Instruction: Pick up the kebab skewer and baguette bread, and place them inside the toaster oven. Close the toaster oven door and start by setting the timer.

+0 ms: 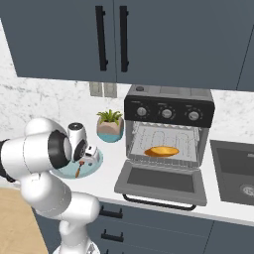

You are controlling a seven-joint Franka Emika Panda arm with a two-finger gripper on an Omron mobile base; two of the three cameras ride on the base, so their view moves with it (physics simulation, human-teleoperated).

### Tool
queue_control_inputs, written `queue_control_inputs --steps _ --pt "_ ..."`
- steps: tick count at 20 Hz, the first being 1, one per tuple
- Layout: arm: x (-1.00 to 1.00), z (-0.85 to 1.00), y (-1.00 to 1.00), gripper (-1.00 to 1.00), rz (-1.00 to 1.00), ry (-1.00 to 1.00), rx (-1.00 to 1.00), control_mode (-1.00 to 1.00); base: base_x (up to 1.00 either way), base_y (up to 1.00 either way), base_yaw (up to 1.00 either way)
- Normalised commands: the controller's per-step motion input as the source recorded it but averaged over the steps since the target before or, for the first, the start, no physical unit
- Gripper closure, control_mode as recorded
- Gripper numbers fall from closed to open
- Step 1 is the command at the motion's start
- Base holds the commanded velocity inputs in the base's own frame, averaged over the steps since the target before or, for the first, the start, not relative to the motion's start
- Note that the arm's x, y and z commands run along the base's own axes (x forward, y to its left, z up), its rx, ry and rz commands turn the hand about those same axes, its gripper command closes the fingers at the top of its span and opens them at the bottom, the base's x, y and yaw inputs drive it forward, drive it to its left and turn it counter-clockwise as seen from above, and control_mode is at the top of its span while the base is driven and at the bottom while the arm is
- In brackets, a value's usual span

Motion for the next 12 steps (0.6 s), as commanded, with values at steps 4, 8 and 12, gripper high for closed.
queue_control_inputs --steps 4,8,12 --pt "0.01 -0.18 0.00 1.00 0.00 0.00 0.00 -1.00 0.00 0.00 0.00" --pt "0.00 -0.01 0.00 1.00 0.00 0.00 0.00 -1.00 0.00 0.00 0.00" --pt "0.00 0.00 0.00 1.00 0.00 0.00 0.00 -1.00 0.00 0.00 0.00"
